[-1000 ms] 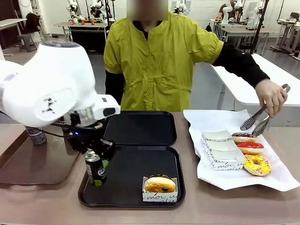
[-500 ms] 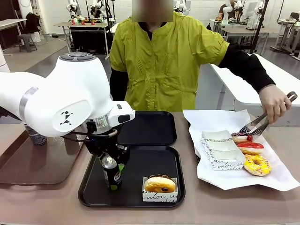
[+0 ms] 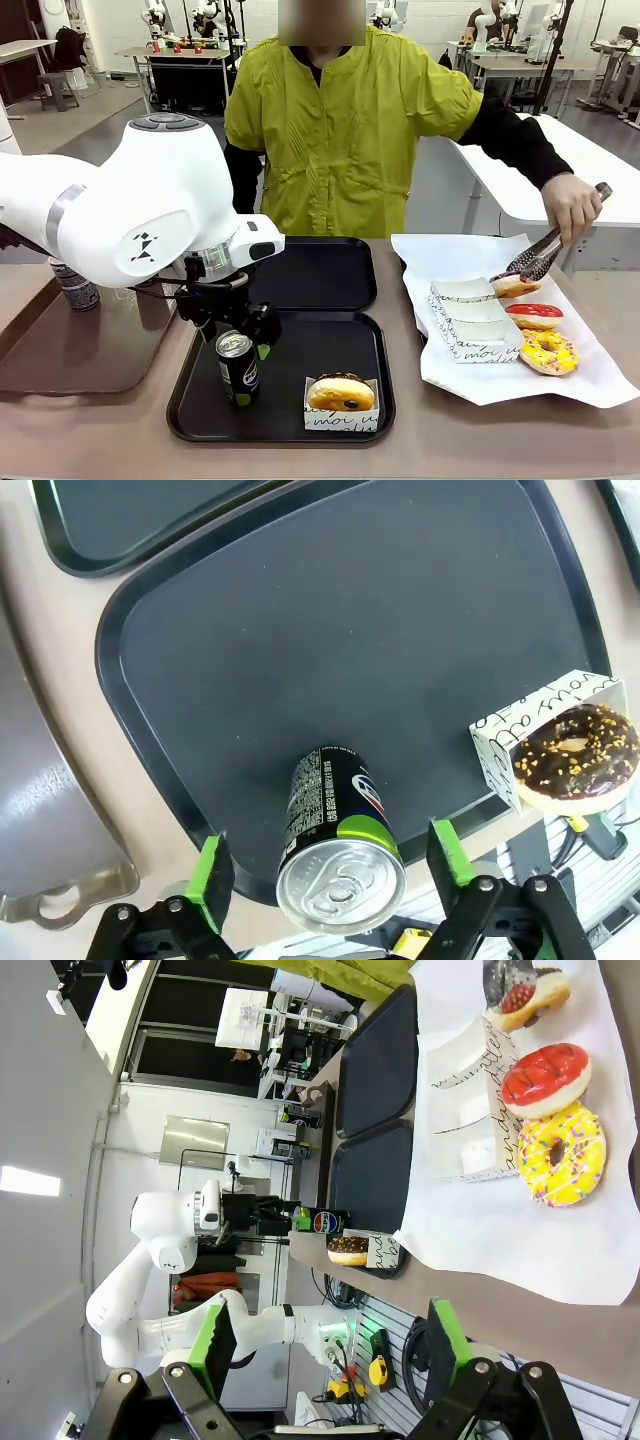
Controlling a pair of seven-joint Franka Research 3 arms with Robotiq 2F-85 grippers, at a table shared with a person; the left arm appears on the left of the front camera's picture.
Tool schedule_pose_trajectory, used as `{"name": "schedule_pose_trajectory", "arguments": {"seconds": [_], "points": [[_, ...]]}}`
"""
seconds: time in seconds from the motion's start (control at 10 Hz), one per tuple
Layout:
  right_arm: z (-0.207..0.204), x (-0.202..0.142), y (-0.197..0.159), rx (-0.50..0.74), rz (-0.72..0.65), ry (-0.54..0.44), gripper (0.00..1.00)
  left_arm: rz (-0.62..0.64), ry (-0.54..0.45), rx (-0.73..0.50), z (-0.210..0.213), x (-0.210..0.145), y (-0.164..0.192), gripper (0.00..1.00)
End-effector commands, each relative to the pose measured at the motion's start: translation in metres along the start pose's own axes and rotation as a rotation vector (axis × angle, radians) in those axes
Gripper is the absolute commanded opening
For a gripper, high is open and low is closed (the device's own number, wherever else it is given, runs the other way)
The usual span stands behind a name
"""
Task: Set up donuts and drinks on trays.
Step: Pick up one Pepsi coke and place it on the Flat Tray.
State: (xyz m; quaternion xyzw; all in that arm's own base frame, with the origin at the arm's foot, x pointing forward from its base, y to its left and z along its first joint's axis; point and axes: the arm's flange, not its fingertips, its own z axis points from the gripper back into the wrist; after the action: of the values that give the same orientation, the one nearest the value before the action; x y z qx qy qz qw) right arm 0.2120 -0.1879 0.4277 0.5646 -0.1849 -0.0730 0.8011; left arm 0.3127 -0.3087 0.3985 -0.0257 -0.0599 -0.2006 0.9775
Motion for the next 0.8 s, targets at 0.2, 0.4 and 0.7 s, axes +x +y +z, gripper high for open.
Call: {"name": "schedule_pose_trajectory", "arguments": {"seconds": [0.2,0.4,0.7], "points": [[0.0,0.001,0.0,0.02,0.013,-0.006,1.0,0.025,-0.004,0.063,0.019,-0.005,0.006,1.0],[0.0,0.001,0.0,0.02,0.013,-0.006,1.0,0.075,-0.028,0.098,0.06,-0.014,0.016,1.0],[0.0,0.001,0.0,0.02,0.013,-0.006,1.0,0.153,-0.091,0.078,0.112,-0.023,0.046,1.0]]}}
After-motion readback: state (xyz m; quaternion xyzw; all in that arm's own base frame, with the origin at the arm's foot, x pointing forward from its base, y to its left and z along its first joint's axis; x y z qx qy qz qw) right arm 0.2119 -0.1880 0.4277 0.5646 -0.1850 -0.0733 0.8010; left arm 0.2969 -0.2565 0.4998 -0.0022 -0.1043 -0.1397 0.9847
